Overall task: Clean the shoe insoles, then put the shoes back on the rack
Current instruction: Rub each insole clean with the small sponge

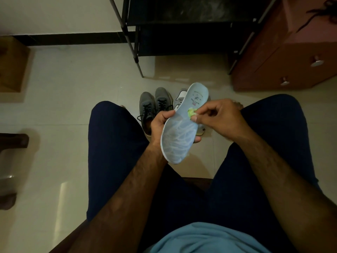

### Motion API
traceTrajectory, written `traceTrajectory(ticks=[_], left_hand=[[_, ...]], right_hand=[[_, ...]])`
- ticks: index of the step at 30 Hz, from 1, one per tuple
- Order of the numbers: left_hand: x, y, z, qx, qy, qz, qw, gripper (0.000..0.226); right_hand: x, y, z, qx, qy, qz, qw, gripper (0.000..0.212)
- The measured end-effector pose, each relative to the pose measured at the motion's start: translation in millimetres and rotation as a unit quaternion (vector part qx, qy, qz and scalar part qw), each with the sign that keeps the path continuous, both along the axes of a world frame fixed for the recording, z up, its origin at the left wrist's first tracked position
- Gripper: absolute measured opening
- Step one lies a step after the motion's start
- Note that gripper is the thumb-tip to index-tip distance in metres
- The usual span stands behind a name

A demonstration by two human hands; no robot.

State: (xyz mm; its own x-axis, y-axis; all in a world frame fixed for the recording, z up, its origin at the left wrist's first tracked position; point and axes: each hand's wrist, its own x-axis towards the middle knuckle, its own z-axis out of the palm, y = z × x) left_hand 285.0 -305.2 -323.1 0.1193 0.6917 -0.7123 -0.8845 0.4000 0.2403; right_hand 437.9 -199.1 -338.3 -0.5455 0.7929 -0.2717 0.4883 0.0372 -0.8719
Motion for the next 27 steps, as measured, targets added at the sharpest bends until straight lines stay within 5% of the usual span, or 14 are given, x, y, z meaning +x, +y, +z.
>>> traceTrajectory(ticks=[2, 7, 12, 16, 21, 25, 27], left_hand=[[-1.4, 0.2, 2.4, 0.007, -0.004, -0.002, 1.000, 0.068], [-0.3, 2.0, -0.7, -0.007, -0.012, 0.020, 1.000, 0.069], [-2.0, 0.2, 2.2, 0.013, -0.009, 0.003, 1.000, 0.063], [-0.8, 1.8, -0.4, -0.002, -0.016, 0.021, 1.000, 0.068], [-3.5, -0.1, 1.6, 0.022, -0.025, 0.000, 0.999, 0.072], [-0.2, 0.8, 2.9, 0.006, -0.023, 0.007, 1.000, 0.065], [1.4, -0.3, 2.5, 0.005, -0.017, 0.003, 1.000, 0.062]], right_hand=[[2.1, -3.8, 2.4, -0.027, 0.009, 0.041, 0.999, 0.009], [0.5, 5.1, -3.5, 0.028, 0.023, -0.077, 0.996, 0.008], [0.8, -2.3, -1.8, -0.023, 0.014, 0.024, 0.999, 0.010], [-1.9, 3.6, -5.9, 0.034, 0.018, -0.080, 0.996, 0.008], [-5.1, -10.4, -1.4, 0.010, 0.043, 0.034, 0.998, 0.009], [-8.7, -3.4, -5.7, 0.067, 0.005, -0.082, 0.994, 0.008], [-12.0, -7.5, -3.6, 0.077, 0.006, -0.046, 0.996, 0.008]])
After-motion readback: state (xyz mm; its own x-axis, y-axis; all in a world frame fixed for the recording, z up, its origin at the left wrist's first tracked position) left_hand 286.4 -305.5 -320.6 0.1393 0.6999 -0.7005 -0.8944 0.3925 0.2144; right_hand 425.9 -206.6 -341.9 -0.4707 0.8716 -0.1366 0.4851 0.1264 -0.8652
